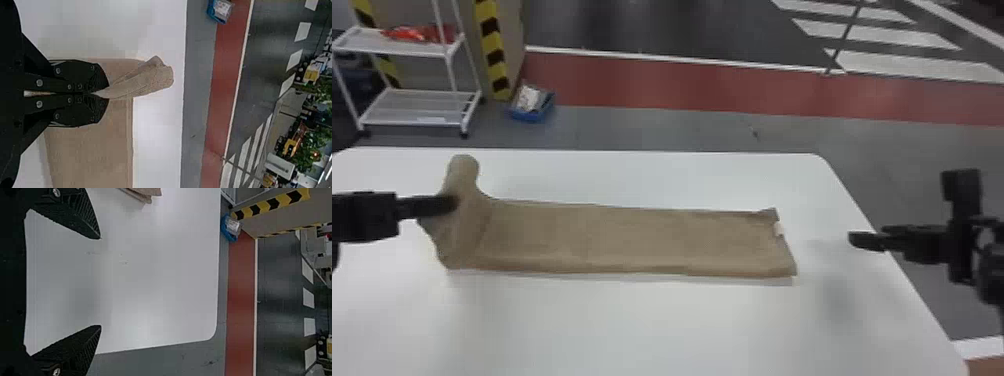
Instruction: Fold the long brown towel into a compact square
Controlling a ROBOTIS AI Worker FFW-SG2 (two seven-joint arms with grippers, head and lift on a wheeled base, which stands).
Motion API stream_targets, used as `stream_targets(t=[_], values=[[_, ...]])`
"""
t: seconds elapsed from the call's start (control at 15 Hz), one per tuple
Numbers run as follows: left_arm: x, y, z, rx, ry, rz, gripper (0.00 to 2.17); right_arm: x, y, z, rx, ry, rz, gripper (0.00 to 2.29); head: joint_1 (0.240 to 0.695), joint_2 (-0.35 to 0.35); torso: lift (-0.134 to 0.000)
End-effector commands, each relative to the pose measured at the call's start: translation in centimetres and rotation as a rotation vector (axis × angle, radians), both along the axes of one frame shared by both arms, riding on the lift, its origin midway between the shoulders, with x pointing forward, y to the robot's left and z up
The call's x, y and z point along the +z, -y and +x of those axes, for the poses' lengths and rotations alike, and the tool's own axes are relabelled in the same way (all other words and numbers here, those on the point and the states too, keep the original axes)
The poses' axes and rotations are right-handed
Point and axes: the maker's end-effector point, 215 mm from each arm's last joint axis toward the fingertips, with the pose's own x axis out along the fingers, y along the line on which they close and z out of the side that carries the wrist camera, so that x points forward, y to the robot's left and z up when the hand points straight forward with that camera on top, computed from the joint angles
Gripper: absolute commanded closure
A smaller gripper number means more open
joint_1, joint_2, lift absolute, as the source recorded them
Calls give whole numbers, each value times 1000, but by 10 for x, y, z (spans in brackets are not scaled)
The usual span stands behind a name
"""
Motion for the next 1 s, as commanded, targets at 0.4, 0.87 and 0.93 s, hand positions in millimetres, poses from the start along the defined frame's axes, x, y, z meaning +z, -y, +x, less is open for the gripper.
stream_targets(t=[0.4,0.87,0.93], values=[[17,170,9,-200,24,118,2142,-1,6,-7,-11,-5,0,73,695,-350,-124],[-12,234,6,-295,1,234,2142,3,6,-4,-11,3,3,73,695,-350,-124],[-15,242,7,-306,4,249,2142,3,6,-4,-11,3,1,73,695,-350,-124]])
